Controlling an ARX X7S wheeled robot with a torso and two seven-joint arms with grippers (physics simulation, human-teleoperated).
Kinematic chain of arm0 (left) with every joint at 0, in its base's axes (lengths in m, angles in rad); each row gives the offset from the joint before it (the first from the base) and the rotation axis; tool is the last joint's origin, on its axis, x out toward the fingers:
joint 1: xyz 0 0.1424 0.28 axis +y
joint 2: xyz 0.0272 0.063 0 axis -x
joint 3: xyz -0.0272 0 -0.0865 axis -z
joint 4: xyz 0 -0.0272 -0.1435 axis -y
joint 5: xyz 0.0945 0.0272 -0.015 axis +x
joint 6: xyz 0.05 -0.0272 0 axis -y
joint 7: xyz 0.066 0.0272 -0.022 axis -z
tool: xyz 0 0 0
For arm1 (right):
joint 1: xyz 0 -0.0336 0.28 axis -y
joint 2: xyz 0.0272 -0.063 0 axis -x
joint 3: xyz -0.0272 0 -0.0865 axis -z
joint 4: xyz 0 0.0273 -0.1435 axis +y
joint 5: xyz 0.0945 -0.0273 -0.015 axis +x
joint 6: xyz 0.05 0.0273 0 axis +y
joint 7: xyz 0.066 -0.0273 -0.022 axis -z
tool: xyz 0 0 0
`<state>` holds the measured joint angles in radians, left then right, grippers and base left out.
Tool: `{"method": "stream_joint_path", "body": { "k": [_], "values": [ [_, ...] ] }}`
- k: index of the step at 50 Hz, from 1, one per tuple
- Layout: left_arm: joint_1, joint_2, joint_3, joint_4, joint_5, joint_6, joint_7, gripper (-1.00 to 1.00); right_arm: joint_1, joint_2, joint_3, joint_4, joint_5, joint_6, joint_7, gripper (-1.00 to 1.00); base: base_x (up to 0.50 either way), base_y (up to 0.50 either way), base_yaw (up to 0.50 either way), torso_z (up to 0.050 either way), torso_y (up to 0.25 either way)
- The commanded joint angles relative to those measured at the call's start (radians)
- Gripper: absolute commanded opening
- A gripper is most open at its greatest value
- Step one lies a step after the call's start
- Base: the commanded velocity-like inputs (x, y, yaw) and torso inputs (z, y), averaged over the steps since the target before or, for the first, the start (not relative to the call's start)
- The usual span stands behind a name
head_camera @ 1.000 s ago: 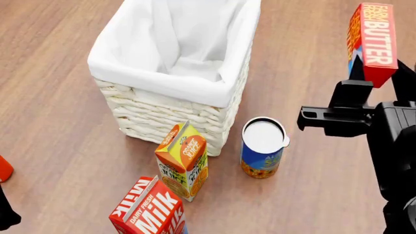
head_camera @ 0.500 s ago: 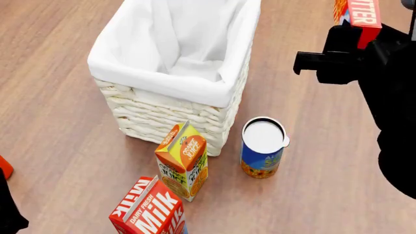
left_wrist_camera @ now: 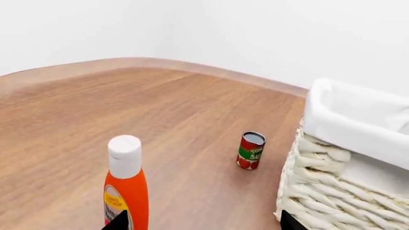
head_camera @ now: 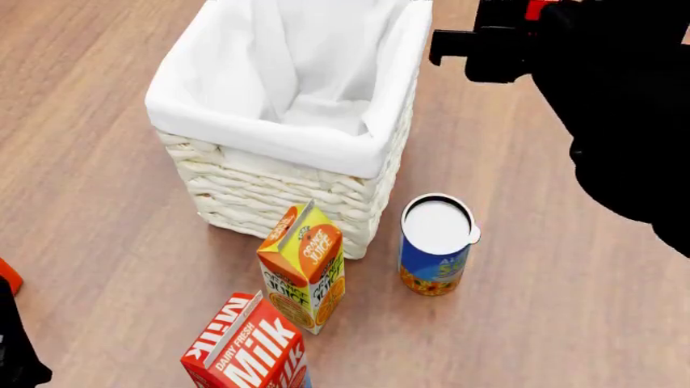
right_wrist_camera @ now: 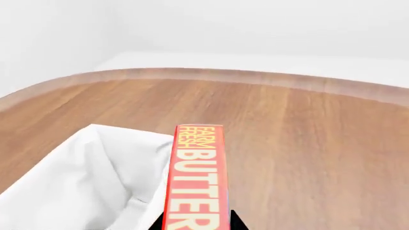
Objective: Pick up the butter and put it in the basket.
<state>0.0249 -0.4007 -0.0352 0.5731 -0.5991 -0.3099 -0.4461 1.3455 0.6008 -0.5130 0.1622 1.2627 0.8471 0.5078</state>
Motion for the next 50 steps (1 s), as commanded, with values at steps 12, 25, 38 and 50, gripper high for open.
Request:
{"method": "stream_joint_path", "body": {
  "k": [12, 25, 38, 50],
  "values": [
    [0.009, -0.006, -0.003, 0.021, -0.015, -0.002, -0.013, 1.0, 0.13, -0.124, -0.08, 0.174, -0.111, -0.004, -0.165, -1.0, 0.0, 0.0, 0.0, 0.0, 0.001],
    [0.011, -0.008, -0.002, 0.032, -0.021, -0.005, -0.022, 1.0, 0.176, -0.192, -0.124, 0.25, -0.151, -0.035, -0.261, -1.0, 0.0, 0.0, 0.0, 0.001, 0.002],
    [0.014, -0.008, -0.001, 0.038, -0.023, -0.003, -0.028, 1.0, 0.175, -0.207, -0.156, 0.274, -0.163, -0.035, -0.32, -1.0, 0.0, 0.0, 0.0, 0.0, 0.002],
    [0.011, -0.012, -0.003, 0.037, -0.031, -0.004, -0.032, 1.0, 0.223, -0.263, -0.199, 0.363, -0.187, -0.015, -0.372, -1.0, 0.0, 0.0, 0.0, 0.001, 0.002]
  ]
}}
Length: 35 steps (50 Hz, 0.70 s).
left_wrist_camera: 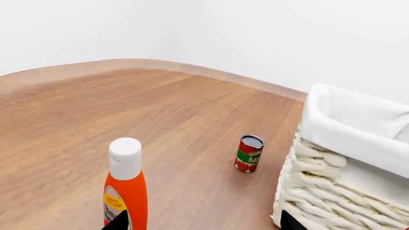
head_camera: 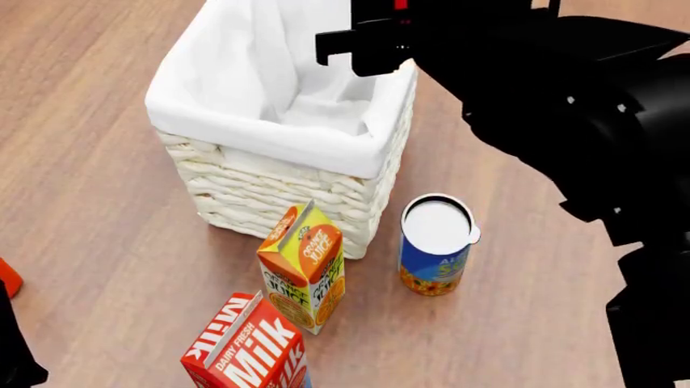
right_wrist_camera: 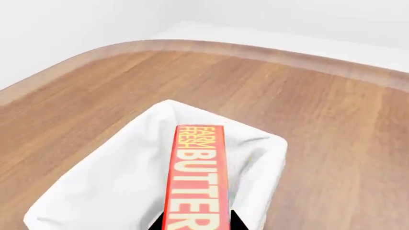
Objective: Pick up the butter and put it in the basket.
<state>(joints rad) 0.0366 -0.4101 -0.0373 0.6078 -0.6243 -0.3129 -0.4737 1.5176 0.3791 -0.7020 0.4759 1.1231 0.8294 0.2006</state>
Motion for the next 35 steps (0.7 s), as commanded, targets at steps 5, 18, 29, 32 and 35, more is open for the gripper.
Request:
{"method": "stream_joint_path", "body": {
  "k": [5, 18, 29, 32, 35],
  "values": [
    [-0.001, -0.003, -0.002, 0.004, -0.009, -0.001, -0.007, 1.0, 0.07, -0.071, -0.037, 0.094, -0.068, -0.001, -0.101, -1.0, 0.0, 0.0, 0.0, 0.0, 0.002],
    [0.004, -0.005, 0.001, 0.014, -0.013, -0.003, -0.014, 1.0, 0.093, -0.112, -0.08, 0.158, -0.092, -0.001, -0.176, -1.0, 0.0, 0.0, 0.0, 0.001, 0.001],
    [0.0, -0.006, 0.003, 0.008, -0.017, -0.002, -0.015, 1.0, 0.108, -0.146, -0.104, 0.216, -0.108, -0.011, -0.227, -1.0, 0.0, 0.0, 0.0, 0.0, 0.002],
    [0.0, -0.008, 0.001, 0.012, -0.021, -0.004, -0.018, 1.0, 0.111, -0.159, -0.11, 0.237, -0.113, -0.018, -0.248, -1.0, 0.0, 0.0, 0.0, 0.0, 0.0],
    [0.0, -0.009, 0.0, 0.013, -0.024, -0.005, -0.02, 1.0, 0.109, -0.171, -0.121, 0.249, -0.119, -0.023, -0.265, -1.0, 0.0, 0.0, 0.0, 0.0, 0.0]
  ]
}}
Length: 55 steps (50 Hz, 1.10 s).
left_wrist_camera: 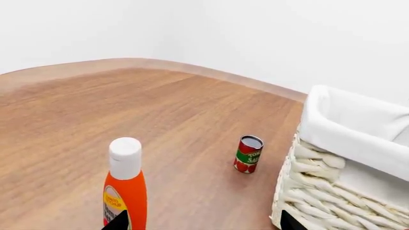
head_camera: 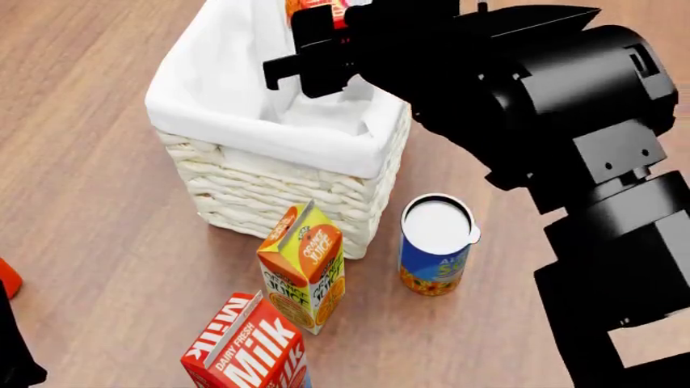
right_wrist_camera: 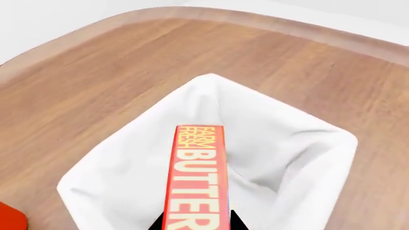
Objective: Pick up the butter and put it in the basket.
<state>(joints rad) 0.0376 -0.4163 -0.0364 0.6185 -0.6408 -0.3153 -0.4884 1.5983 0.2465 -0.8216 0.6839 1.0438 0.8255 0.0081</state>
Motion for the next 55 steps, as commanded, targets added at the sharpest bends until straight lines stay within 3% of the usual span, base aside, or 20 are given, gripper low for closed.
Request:
{"method": "stream_joint_path", "body": {
  "k": [1, 31, 55],
  "values": [
    [-0.001, -0.003, -0.001, 0.003, -0.008, -0.002, -0.006, 1.0, 0.029, -0.041, -0.004, 0.045, -0.042, -0.021, -0.077, -1.0, 0.0, 0.0, 0.0, 0.01, 0.01],
    [0.011, -0.01, -0.001, 0.026, -0.018, -0.003, -0.022, 1.0, 0.068, -0.133, -0.051, 0.264, -0.093, -0.047, -0.139, -1.0, 0.0, 0.0, 0.0, 0.0, 0.001],
    [0.019, -0.014, 0.007, 0.036, -0.016, 0.002, -0.027, 1.0, 0.062, -0.134, -0.051, 0.285, -0.092, -0.059, -0.146, -1.0, 0.0, 0.0, 0.0, 0.0, 0.001]
  ]
}}
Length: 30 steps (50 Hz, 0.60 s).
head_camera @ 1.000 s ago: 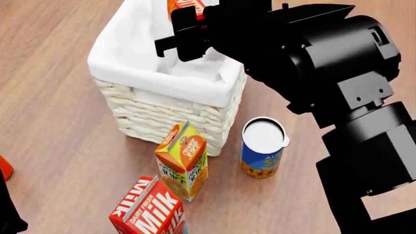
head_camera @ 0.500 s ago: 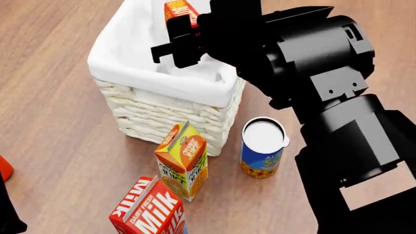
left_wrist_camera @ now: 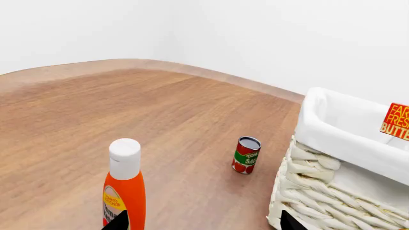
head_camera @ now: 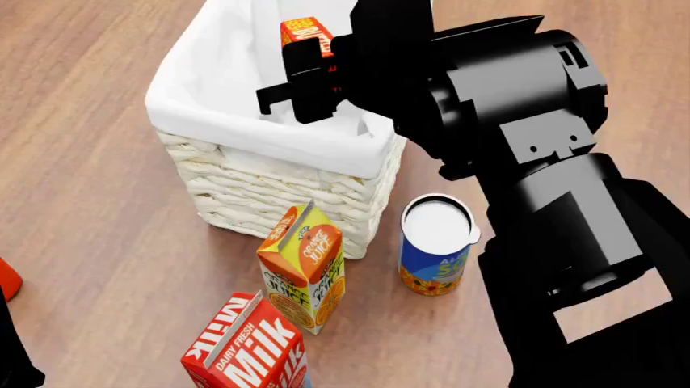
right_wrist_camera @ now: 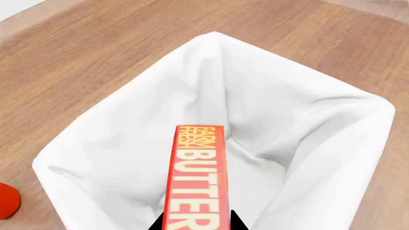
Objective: Pick up the butter and put it in the basket.
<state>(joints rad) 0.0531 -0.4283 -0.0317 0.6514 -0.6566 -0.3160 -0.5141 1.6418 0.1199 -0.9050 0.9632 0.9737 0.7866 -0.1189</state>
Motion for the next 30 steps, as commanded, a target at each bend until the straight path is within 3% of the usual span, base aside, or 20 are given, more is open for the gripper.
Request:
{"method": "stream_joint_path", "body": {
  "k": [1, 3, 4, 17, 30],
  "values": [
    [0.003, -0.002, 0.004, 0.001, 0.002, 0.004, -0.001, 1.0, 0.018, -0.007, 0.035, 0.007, -0.021, -0.026, -0.021, -1.0, 0.0, 0.0, 0.0, 0.0, 0.0],
    [0.002, -0.002, 0.004, 0.001, 0.001, 0.004, -0.001, 1.0, 0.018, -0.007, 0.04, 0.007, -0.019, -0.03, -0.011, -1.0, 0.0, 0.0, 0.0, 0.0, 0.0],
    [0.002, -0.002, 0.004, 0.001, 0.001, 0.004, -0.001, 1.0, 0.018, -0.006, 0.04, 0.005, -0.02, -0.034, -0.011, 1.0, 0.0, 0.0, 0.0, 0.0, 0.01],
    [0.005, -0.005, 0.006, 0.004, -0.001, 0.007, -0.003, 1.0, 0.006, 0.017, 0.048, -0.048, -0.025, -0.079, 0.006, 1.0, 0.0, 0.0, 0.0, 0.0, 0.0],
    [0.009, -0.009, 0.009, 0.005, 0.001, 0.013, -0.001, 1.0, -0.088, 0.137, 0.088, -0.351, -0.023, -0.166, 0.14, 1.0, 0.0, 0.0, 0.0, 0.0, 0.0]
  ]
}}
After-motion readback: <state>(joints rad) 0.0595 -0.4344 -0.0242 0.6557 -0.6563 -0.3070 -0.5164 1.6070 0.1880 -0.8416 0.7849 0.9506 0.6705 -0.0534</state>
